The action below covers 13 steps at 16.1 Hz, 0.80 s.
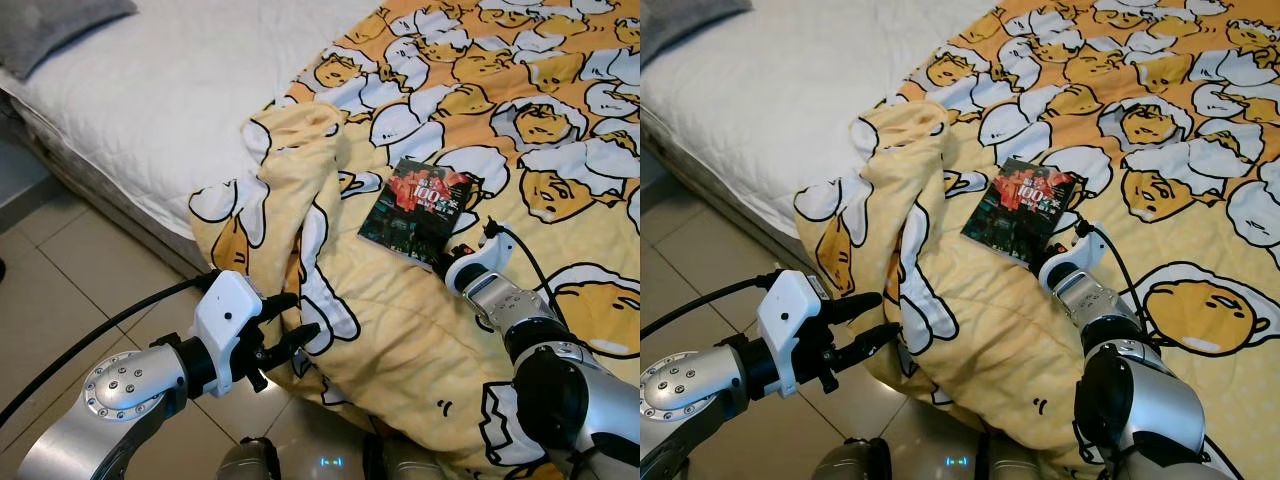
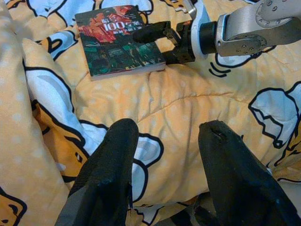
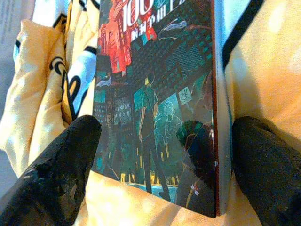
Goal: Clean up the room
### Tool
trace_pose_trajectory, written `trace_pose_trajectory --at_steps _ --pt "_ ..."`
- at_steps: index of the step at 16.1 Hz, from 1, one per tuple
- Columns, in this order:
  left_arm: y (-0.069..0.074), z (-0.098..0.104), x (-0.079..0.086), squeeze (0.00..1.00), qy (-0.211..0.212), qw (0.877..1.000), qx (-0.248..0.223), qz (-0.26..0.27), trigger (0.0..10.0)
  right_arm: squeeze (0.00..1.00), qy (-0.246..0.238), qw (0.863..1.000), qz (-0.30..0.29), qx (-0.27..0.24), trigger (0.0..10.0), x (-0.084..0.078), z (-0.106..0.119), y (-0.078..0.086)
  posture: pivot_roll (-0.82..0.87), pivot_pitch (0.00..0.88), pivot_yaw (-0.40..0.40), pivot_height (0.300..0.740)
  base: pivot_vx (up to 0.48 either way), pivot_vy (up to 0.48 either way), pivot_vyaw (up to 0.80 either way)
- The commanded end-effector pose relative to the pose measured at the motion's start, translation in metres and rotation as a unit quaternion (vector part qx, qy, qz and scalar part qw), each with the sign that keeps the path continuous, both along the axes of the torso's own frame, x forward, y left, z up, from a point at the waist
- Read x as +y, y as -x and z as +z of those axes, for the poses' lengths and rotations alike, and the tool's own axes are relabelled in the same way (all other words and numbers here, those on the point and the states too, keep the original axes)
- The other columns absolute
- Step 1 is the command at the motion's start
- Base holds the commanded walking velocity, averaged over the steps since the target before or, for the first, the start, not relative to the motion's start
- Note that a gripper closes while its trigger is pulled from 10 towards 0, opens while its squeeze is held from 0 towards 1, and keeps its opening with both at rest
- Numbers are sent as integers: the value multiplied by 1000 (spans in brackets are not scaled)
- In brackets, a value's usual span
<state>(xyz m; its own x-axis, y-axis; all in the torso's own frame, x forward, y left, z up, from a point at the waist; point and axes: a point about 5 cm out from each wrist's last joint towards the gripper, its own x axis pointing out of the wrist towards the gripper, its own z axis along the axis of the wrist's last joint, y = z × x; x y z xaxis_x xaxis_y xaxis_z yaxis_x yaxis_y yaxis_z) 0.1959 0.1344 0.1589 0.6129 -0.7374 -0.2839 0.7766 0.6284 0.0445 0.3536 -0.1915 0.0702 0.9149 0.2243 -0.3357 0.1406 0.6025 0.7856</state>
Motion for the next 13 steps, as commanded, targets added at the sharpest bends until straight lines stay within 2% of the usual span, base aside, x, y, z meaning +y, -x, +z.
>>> trace_pose_trajectory --at_steps 1,4,9,10,13 --pt "3 4 -3 0 5 1000 -6 -2 10000 0 -50 999 2 12 10000 9 -5 3 51 230 20 740 0 0 0" --pt "4 4 -3 0 11 1000 -6 5 10000 0 -132 991 4 -11 10000 16 1 1 51 229 13 740 0 0 0" --pt "2 6 -5 0 16 1000 -8 6 10000 0 -158 987 30 -23 10000 25 2 2 53 227 16 740 0 0 0" --pt "2 5 -5 0 14 1000 -7 8 10000 0 -131 990 42 -6 10000 32 -6 6 61 228 19 740 0 0 0" --pt "3 5 -3 0 9 1000 -5 9 10000 0 -128 991 37 8 10000 38 -12 8 76 231 23 740 0 0 0"
